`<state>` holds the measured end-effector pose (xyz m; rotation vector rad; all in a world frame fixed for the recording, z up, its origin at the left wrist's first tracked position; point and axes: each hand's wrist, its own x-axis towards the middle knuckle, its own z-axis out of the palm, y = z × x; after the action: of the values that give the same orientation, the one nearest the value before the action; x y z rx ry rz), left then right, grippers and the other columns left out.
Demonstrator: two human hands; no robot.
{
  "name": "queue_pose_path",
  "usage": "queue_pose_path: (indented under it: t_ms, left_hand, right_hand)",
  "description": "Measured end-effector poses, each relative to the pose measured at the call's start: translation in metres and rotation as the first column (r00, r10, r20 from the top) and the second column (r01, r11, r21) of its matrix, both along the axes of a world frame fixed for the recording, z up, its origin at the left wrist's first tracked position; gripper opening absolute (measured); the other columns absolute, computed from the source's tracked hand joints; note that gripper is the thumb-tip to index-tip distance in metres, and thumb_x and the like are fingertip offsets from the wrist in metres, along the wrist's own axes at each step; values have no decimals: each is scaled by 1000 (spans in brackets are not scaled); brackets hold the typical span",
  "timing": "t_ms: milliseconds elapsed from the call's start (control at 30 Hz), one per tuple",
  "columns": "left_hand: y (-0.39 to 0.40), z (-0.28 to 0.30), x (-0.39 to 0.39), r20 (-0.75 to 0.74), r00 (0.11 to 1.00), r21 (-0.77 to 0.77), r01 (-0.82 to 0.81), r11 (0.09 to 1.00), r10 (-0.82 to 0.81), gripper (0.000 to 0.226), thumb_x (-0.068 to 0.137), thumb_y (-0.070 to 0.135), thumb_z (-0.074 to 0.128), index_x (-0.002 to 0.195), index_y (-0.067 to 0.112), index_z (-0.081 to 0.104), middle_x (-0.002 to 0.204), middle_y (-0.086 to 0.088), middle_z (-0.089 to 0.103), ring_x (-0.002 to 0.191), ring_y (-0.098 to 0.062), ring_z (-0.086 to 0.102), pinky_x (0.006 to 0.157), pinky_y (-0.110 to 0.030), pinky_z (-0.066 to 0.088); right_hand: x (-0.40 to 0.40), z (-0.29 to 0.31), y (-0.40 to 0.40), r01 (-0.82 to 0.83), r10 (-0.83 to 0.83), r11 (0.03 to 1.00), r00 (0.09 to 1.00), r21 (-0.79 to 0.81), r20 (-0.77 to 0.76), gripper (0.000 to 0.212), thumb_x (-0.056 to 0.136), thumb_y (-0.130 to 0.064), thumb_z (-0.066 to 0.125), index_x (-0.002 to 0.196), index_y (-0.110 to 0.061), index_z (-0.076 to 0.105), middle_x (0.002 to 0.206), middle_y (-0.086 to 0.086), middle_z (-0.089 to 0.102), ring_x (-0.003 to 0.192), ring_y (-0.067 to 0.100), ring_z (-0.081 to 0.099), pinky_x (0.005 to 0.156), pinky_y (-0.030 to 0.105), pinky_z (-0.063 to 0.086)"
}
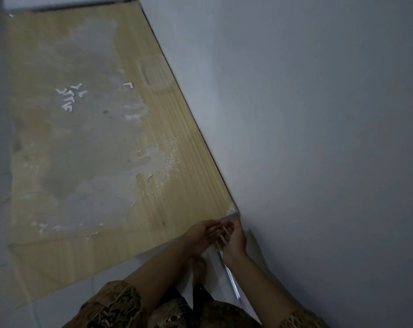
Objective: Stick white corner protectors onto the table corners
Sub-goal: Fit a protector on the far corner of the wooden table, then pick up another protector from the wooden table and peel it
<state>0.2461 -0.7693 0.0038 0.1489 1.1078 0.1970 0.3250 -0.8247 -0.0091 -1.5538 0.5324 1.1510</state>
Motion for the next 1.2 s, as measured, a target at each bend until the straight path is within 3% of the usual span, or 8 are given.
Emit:
queue_pose_path:
  t_ms: [100, 200, 500, 733, 1033, 1200]
  left_hand:
    - [8, 20, -17, 8, 999, 58, 37, 998, -37, 17, 95, 8, 48, 87, 6, 63, 75, -3, 70, 67, -10, 63, 61, -17, 52]
    - [17, 33, -36, -1, 1000, 119, 13, 993, -13, 13, 94, 12, 50, 93, 7, 62, 94, -6, 64, 83, -15, 59, 73, -23, 48]
    - [43, 57, -123, -100, 985, 224, -119, 967, 144, 20, 94, 21, 52, 108, 9, 60, 98, -3, 64, 78, -20, 58, 66, -26, 48]
    - [62, 69, -257, -100, 962, 324, -210, 923, 254, 29, 94, 20, 52, 119, 6, 56, 104, -4, 63, 81, -22, 58, 66, -26, 49]
    - [71, 71, -458, -165, 935, 413, -224, 883, 314, 26, 96, 21, 49, 116, 8, 58, 113, -4, 61, 79, -19, 57, 67, -25, 47]
    - [72, 83, -529, -176, 939, 399, -207, 893, 296, 24, 94, 20, 50, 113, 8, 58, 112, -5, 61, 78, -18, 57, 66, -24, 47]
  right_hand:
    - [-8, 8, 3, -5, 6, 998, 1000, 68, -13, 21, 88, -18, 49, 69, -12, 57, 72, 9, 58, 58, 20, 54, 51, 25, 42]
    - [-20, 20, 6, -6, 7, 996, 1000, 94, -10, 25, 95, -20, 46, 74, -13, 57, 67, 5, 56, 58, 20, 51, 53, 27, 37]
    - [-93, 49, 31, -234, 244, 956, 969, 175, -34, 27, 100, -25, 37, 91, -12, 59, 81, 4, 56, 63, 18, 46, 55, 29, 32]
    - [-214, 56, 58, -365, 374, 906, 927, 213, -1, 27, 98, -27, 41, 91, -13, 63, 87, 2, 62, 71, 19, 52, 59, 29, 40]
    - [-411, 64, 79, -415, 385, 863, 909, 287, 156, 23, 98, -24, 44, 100, -10, 63, 93, 3, 63, 77, 20, 57, 66, 31, 45]
    - [-467, 74, 73, -472, 418, 844, 877, 255, 237, 22, 97, -26, 47, 97, -12, 65, 95, 3, 65, 80, 22, 60, 67, 31, 48]
